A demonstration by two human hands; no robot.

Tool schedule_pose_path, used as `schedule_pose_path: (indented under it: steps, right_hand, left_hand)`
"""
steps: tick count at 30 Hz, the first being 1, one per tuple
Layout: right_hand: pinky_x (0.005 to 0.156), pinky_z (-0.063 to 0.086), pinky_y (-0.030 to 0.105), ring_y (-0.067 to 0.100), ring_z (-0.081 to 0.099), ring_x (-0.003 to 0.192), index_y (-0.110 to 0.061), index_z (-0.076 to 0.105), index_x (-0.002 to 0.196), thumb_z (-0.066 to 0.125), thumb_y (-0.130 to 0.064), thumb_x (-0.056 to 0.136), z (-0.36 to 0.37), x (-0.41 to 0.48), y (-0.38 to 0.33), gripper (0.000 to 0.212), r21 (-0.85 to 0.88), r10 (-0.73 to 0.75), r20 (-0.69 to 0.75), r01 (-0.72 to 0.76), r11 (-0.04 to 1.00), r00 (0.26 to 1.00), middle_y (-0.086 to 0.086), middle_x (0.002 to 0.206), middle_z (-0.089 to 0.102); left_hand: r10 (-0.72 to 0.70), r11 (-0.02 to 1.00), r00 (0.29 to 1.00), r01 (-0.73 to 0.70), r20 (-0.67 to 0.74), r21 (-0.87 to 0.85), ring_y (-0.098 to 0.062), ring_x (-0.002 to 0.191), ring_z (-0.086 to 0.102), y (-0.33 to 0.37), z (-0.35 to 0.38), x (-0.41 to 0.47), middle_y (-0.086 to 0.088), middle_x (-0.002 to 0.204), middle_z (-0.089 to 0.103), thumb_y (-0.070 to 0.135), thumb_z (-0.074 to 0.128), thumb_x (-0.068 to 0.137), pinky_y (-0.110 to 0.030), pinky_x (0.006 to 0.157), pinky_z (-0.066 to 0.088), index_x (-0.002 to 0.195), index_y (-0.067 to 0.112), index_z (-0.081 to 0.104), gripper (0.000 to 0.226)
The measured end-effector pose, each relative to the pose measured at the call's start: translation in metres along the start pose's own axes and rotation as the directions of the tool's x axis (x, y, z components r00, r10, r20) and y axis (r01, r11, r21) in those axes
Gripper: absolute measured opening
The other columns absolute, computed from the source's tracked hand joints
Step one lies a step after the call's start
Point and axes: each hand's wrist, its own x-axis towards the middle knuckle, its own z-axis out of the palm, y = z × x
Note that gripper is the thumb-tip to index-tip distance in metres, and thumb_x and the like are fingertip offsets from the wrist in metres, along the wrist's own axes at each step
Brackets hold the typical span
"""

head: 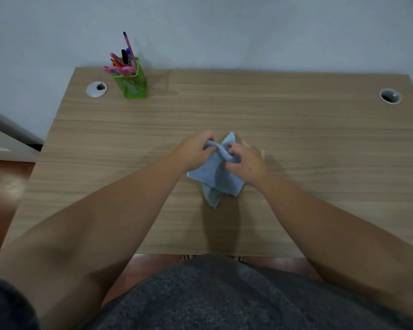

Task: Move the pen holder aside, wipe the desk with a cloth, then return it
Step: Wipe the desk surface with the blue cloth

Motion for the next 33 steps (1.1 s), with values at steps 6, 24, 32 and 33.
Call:
schedule_pose_path:
  steps: [6, 24, 32, 33]
  right_hand:
    - [0.058, 0.047, 0.019, 0.008, 0.059, 0.069, -0.021, 0.059, 0.079, 0.071, -0.021, 0.081, -0.060, -0.018, -0.009, 0.013, 0.505, 0.029, 0.073, -0.062, 0.861, 0.997, -0.005, 0.077, 0.063]
    - [0.053, 0.045, 0.012, -0.008, 0.057, 0.062, -0.029, 0.056, 0.073, 0.064, -0.026, 0.081, -0.104, -0.081, 0.025, 0.011, 0.619, 0.198, -0.472, 0.163, 0.768, 0.859, -0.022, 0.071, 0.064]
    - [0.090, 0.040, 0.028, 0.024, 0.059, 0.105, -0.012, 0.066, 0.094, 0.061, -0.044, 0.081, -0.038, -0.090, 0.048, 0.035, -0.137, -0.119, -0.183, 0.095, 0.986, 0.976, 0.005, 0.108, 0.065]
    - [0.098, 0.036, 0.035, 0.027, 0.053, 0.117, -0.014, 0.063, 0.109, 0.052, -0.050, 0.084, -0.030, -0.083, 0.055, 0.046, -0.230, -0.103, -0.205, 0.054, 0.972, 0.973, 0.007, 0.122, 0.060]
  left_hand:
    - [-0.133, 0.916, 0.984, 0.076, -0.119, -0.393, -0.012, 0.069, 0.049, 0.016, -0.020, -0.001, 0.005, 0.074, 0.054, 0.022, 0.057, 0.089, -0.030, 0.063, 0.040, 0.083, 0.024, 0.051, 0.009]
    - [-0.145, 0.977, 0.956, 0.179, -0.255, 0.114, -0.033, 0.110, 0.056, -0.054, 0.006, -0.074, -0.016, 0.122, 0.059, 0.020, 0.057, 0.088, -0.037, 0.098, 0.041, 0.127, 0.007, 0.053, 0.041]
    - [-0.153, 0.898, 0.970, 0.216, -0.188, 0.384, -0.025, 0.147, 0.014, -0.078, 0.028, -0.140, -0.003, 0.159, 0.018, 0.045, 0.041, 0.091, -0.051, 0.115, 0.014, 0.148, 0.015, 0.025, 0.066]
    - [-0.176, 0.891, 0.964, 0.242, -0.200, 0.384, -0.025, 0.147, 0.013, -0.081, 0.031, -0.145, -0.004, 0.159, 0.016, 0.047, 0.039, 0.090, -0.052, 0.115, 0.013, 0.148, 0.014, 0.022, 0.069]
